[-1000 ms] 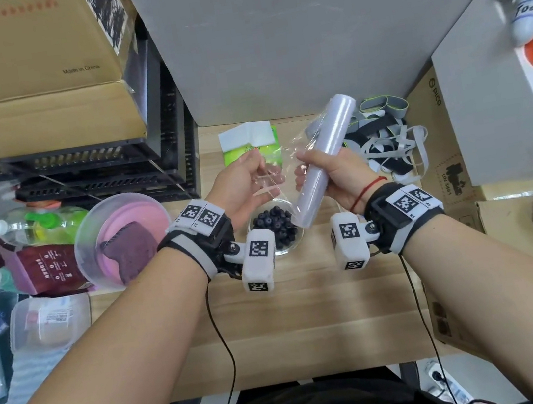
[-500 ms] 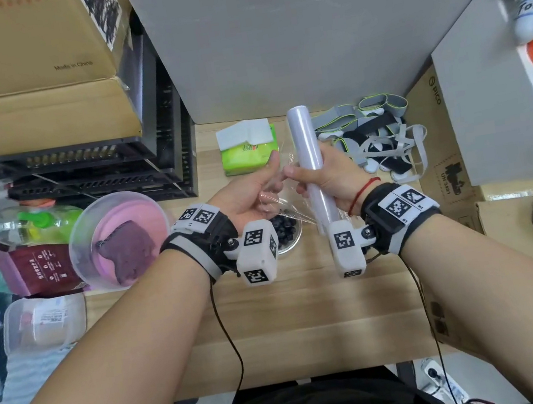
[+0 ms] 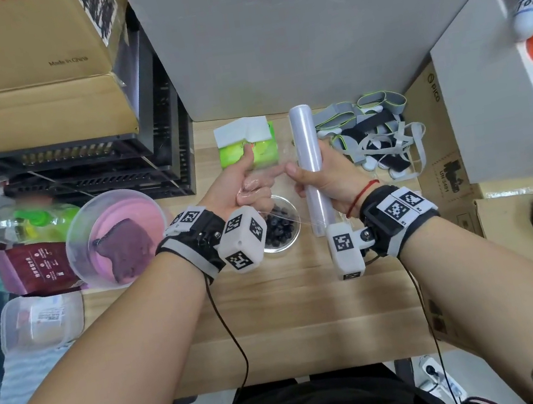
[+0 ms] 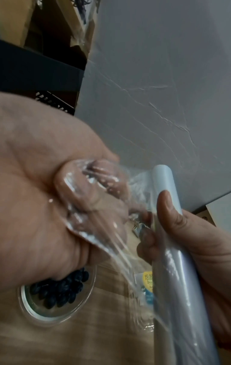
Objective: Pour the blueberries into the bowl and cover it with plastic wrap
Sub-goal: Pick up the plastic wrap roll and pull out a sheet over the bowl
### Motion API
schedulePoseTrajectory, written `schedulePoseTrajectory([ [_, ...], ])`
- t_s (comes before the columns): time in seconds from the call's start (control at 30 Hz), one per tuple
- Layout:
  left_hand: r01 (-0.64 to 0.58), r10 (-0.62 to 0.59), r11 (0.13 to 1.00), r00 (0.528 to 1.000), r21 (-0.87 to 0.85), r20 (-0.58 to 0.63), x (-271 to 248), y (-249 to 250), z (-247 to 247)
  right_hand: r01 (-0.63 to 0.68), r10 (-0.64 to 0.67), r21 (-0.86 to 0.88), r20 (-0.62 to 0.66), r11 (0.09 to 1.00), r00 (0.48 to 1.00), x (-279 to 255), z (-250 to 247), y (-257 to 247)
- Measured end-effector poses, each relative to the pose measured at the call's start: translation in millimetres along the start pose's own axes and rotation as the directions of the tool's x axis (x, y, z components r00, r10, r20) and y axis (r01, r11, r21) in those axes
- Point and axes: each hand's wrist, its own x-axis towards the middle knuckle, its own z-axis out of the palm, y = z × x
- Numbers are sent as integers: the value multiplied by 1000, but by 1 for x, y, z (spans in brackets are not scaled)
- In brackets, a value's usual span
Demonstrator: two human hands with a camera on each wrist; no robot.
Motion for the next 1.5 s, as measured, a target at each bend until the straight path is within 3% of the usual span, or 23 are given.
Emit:
schedulePoseTrajectory([
  [0.1,113,-114,992,993,-62,-27,7,0,-9,14,-14,-7,1,1000,1000,-1,0,-2],
  [0.23,236,-237,953,971,188,-18,8,-1,-5,20,-19,-43,14,999,1000,-3,-1,-2],
  [0.4,269,-266,914,963,305,-49,6,-2,2,26,-27,10,45,1000,999,-7,-1,-5],
  [0.47,234,-221,931,972,280,-77,7,-4,-4,33,-33,1,25,999,999,-7,-4,-5],
  [0.53,176,-129,949,974,263,-185,10,-7,-9,37,-37,-11,4,999,999,-6,-6,-3],
  [0.6,22,32,985,950,170,-311,19,-10,-16,36,-36,-11,-13,999,999,-5,-7,1],
  [0.67,-139,205,975,866,173,-455,26,-11,-20,37,-37,-3,-22,999,999,-5,-8,4],
  [0.73,-219,340,936,765,276,-546,31,-12,-23,27,-27,8,-26,1000,999,-5,-9,8],
  [0.8,-249,357,933,731,260,-582,30,-11,-24,7,-7,13,-37,1000,999,-4,-9,11],
  [0.9,-182,252,967,777,178,-577,32,-10,-39,1,-2,-9,-37,1000,999,-2,-10,15],
  [1.07,48,31,978,930,205,-366,25,-11,-46,-25,21,-68,-46,997,999,1,-12,23],
  [1.13,86,-20,975,952,205,-306,23,-14,-49,-52,50,-83,-25,995,998,1,-14,27],
  [1.23,69,-11,985,942,160,-335,21,-21,-53,-99,99,-73,-5,992,995,0,-15,35],
  [1.3,-45,135,978,880,204,-455,22,-28,-56,-114,114,-96,-9,989,993,0,-14,44],
  [1.33,-91,262,941,806,325,-532,24,-30,-58,-120,119,-112,-13,987,993,0,-14,48],
  [1.4,-53,495,791,641,610,-587,25,-34,-66,-157,155,-123,-25,980,988,1,-14,59],
  [1.43,-24,565,724,593,690,-573,25,-37,-72,-186,180,-136,-51,973,982,2,-14,64],
  [1.5,-39,631,671,555,741,-542,28,-44,-86,-254,237,-161,-113,954,965,3,-16,77],
])
